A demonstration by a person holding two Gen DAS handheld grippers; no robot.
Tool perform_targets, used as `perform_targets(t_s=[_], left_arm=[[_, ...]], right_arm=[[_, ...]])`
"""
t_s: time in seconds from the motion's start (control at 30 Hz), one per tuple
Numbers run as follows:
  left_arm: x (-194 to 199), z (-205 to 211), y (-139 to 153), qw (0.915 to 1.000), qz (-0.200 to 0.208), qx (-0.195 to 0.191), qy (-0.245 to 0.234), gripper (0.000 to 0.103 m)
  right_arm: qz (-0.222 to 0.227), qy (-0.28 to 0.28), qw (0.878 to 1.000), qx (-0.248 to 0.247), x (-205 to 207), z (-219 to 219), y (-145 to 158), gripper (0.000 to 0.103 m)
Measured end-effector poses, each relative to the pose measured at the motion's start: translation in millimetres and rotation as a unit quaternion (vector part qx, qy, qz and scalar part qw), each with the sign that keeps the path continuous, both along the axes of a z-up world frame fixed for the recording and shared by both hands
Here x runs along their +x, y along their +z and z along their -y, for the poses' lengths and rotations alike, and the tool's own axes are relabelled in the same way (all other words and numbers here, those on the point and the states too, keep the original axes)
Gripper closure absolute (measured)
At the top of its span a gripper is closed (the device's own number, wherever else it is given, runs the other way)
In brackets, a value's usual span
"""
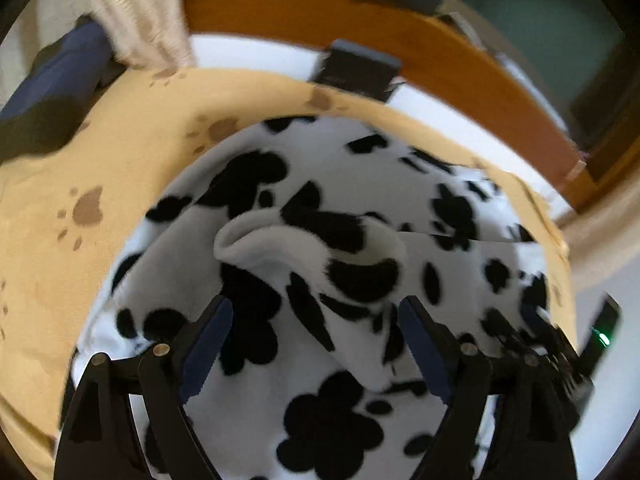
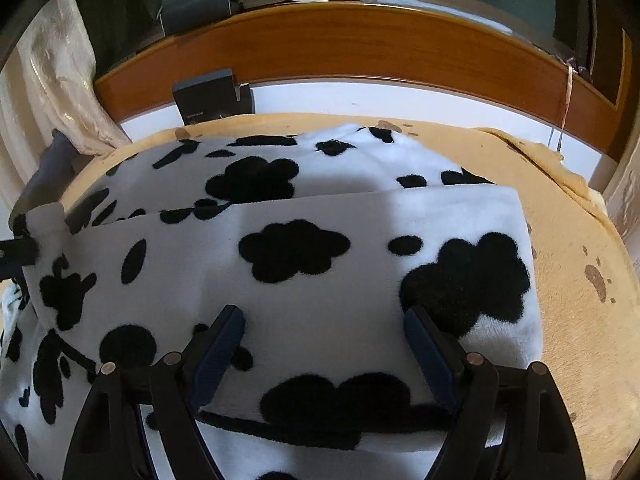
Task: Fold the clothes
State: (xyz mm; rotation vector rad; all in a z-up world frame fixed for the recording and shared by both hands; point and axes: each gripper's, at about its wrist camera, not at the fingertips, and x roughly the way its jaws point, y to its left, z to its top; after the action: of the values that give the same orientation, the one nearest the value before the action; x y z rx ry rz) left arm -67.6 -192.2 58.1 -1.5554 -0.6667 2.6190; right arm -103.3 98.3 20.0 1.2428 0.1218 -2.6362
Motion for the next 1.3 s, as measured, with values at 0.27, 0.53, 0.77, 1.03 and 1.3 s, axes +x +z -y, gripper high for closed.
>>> perform_targets(t_s=[0.27, 0.53, 0.77, 1.03, 1.3], left_arm=[[24.0, 12.6, -19.2, 0.9983, 0.016, -0.046, 0.033, 0.064], [69.1, 42.2, -9.2, 0.9989, 0.012, -0.025, 0.038, 0.056], [49.9, 46.6, 26.6, 0.9954, -0.075, 0.043, 0.040, 0.022], [-20.2, 47.7, -2.0, 0.9963, -0.010, 0.075, 0.041, 0.021], [-26.4, 39.1, -17.0, 0.9995, 0.001, 0.028, 0.013, 0.044]], right_arm=[[0.002, 0.010, 1.000, -0.020, 0.5, -4.0, 0.6, 0.016], [0.003, 0.014, 1.000, -0.017, -0.4, -1.6, 0.2, 0.015], [0.003, 0.014, 1.000, -0.022, -0.2, -2.9, 0.2, 0.015], [0.005, 0.015, 1.000, -0.022, -0.5, -3.4, 0.1, 0.015], [0.006, 0.018, 0.999, -0.025, -2.1, -3.0, 0.0, 0.013]])
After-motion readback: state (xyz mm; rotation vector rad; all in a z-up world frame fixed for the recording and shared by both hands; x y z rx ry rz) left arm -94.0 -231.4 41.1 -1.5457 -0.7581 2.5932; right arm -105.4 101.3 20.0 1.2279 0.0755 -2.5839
